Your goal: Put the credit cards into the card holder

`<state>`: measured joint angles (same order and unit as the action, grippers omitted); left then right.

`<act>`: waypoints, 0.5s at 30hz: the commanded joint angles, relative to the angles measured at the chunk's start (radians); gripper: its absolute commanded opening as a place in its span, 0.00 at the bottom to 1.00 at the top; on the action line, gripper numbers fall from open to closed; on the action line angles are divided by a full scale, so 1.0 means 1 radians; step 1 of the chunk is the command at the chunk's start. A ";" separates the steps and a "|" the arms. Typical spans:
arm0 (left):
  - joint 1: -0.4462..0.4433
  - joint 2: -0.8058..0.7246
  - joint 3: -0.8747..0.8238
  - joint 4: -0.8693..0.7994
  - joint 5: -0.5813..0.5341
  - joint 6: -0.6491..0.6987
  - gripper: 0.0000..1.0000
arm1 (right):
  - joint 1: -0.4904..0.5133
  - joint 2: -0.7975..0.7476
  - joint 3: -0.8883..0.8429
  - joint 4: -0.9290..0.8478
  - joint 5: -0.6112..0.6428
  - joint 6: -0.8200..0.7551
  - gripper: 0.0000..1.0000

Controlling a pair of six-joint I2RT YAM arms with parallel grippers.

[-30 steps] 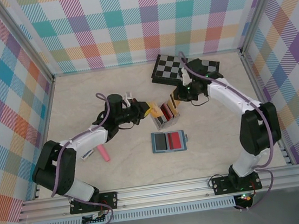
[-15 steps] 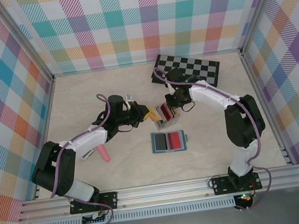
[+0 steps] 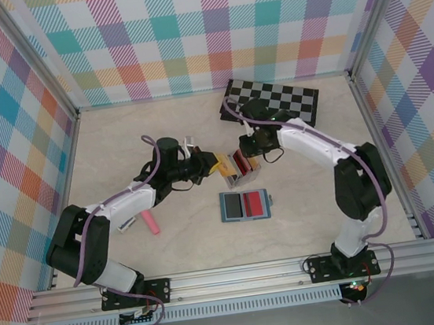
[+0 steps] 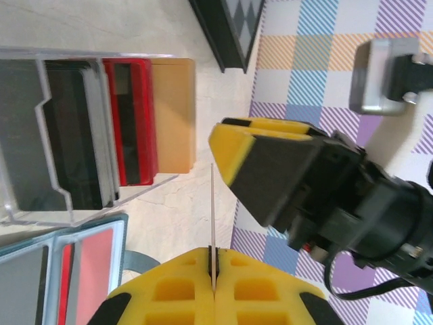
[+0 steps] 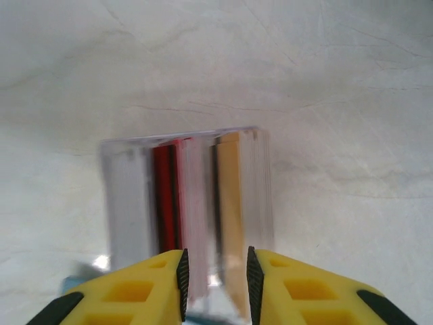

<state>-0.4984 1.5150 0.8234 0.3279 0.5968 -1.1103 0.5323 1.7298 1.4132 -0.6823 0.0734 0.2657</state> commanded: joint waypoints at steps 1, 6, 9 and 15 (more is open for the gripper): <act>0.014 -0.004 0.025 0.095 0.069 0.041 0.00 | -0.046 -0.137 -0.054 0.025 -0.212 0.111 0.32; 0.015 0.017 0.043 0.191 0.123 0.036 0.00 | -0.137 -0.230 -0.167 0.175 -0.605 0.235 0.38; 0.014 0.030 0.059 0.233 0.147 0.022 0.00 | -0.153 -0.239 -0.192 0.219 -0.731 0.267 0.41; 0.014 0.042 0.086 0.273 0.179 0.002 0.00 | -0.155 -0.200 -0.207 0.291 -0.870 0.309 0.43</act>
<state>-0.4984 1.5440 0.8726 0.5304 0.7322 -1.1034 0.3740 1.5112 1.2198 -0.4770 -0.6407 0.5259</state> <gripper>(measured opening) 0.042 0.429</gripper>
